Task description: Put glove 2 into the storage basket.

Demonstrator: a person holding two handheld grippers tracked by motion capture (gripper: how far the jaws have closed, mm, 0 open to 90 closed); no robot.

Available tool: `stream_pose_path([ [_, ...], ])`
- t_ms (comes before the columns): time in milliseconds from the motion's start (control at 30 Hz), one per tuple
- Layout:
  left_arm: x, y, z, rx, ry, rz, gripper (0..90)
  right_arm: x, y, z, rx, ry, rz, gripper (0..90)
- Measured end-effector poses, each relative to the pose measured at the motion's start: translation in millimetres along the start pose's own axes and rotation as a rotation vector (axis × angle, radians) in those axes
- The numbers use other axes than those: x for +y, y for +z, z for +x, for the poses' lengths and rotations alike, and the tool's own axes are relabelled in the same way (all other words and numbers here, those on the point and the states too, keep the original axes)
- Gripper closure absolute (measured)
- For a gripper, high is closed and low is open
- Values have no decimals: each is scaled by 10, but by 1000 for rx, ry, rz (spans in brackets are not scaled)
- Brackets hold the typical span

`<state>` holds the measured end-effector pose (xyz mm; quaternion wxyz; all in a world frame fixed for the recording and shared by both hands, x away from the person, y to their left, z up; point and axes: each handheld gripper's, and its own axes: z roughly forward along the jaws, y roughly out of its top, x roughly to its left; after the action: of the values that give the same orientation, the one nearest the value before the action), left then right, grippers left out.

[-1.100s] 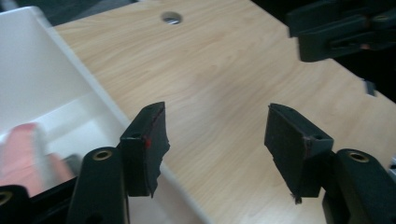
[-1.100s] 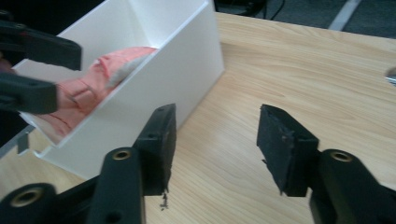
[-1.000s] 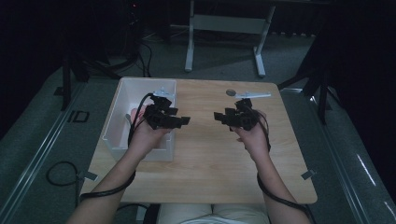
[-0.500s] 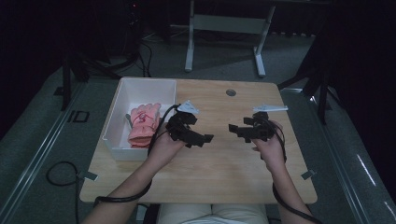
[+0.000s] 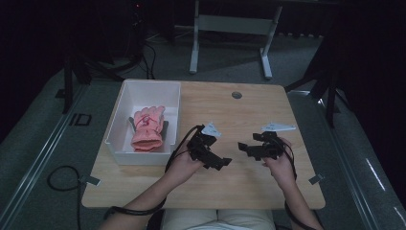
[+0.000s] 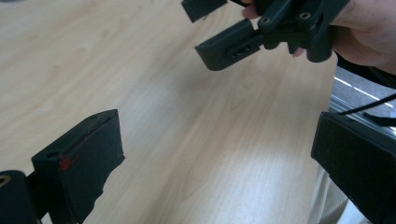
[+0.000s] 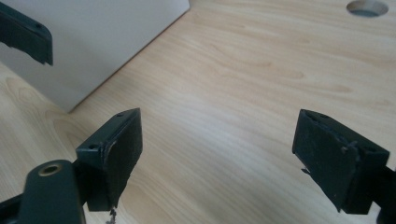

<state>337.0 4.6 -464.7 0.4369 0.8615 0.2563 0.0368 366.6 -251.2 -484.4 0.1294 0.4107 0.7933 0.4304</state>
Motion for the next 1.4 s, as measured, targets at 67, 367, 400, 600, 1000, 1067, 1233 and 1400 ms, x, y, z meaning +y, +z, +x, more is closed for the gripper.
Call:
stream_pose_path([
  [67,-47,55,-17,0,4,-3,19,-64,18,-15,-2,-3,4,159],
  [367,-294,261,-50,23,31,6,19,-384,105,-112,-5,-2,29,159],
  [400,-317,282,-52,26,31,13,19,-410,112,-116,-7,-4,31,159],
  [600,-460,362,-38,14,18,18,20,-541,130,-150,-25,-19,31,160],
  [1000,-699,484,-55,41,49,54,20,-726,75,-243,-75,-28,36,161],
  [1067,-735,495,-53,56,51,60,20,-741,69,-241,-79,-29,30,160],
  [1233,-808,481,-41,68,33,52,20,-817,60,-282,-93,-29,31,158],
  [1400,-873,484,-36,103,33,49,20,-909,50,-357,-141,-11,21,160],
])
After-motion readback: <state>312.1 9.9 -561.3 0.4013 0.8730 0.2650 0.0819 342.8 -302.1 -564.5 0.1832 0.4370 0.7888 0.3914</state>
